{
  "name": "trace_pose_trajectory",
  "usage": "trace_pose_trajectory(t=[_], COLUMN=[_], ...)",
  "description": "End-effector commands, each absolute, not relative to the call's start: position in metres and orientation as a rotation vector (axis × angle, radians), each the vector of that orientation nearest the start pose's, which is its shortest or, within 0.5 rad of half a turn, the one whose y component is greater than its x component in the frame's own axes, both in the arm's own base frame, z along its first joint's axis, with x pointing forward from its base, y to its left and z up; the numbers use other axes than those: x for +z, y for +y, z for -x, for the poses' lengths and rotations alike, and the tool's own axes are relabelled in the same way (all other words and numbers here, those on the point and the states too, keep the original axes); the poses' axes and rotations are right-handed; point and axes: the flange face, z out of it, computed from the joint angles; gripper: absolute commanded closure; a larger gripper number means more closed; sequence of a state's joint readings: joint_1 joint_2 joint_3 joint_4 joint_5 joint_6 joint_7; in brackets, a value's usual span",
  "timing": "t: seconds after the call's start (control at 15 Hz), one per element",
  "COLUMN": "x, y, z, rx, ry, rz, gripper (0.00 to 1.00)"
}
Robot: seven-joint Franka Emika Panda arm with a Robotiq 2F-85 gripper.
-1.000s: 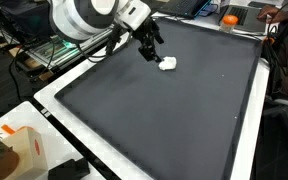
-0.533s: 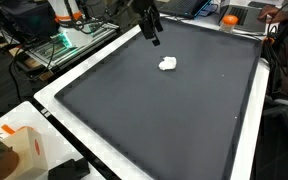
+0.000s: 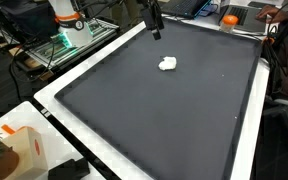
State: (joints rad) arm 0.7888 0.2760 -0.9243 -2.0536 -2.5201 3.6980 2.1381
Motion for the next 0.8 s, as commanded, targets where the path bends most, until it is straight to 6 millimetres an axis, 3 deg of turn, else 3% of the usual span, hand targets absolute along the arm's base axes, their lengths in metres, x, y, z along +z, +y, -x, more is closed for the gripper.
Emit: trace_pose_trajectory(t=[0.0, 0.73], x=[0.3338, 0.3339], y=[0.0249, 0.0219], z=[-0.4672, -0.4683], rx=[-0.697, -0.699], ry=[-0.71, -0.704], rz=[3.021, 3.029], gripper=[0.0, 0.0])
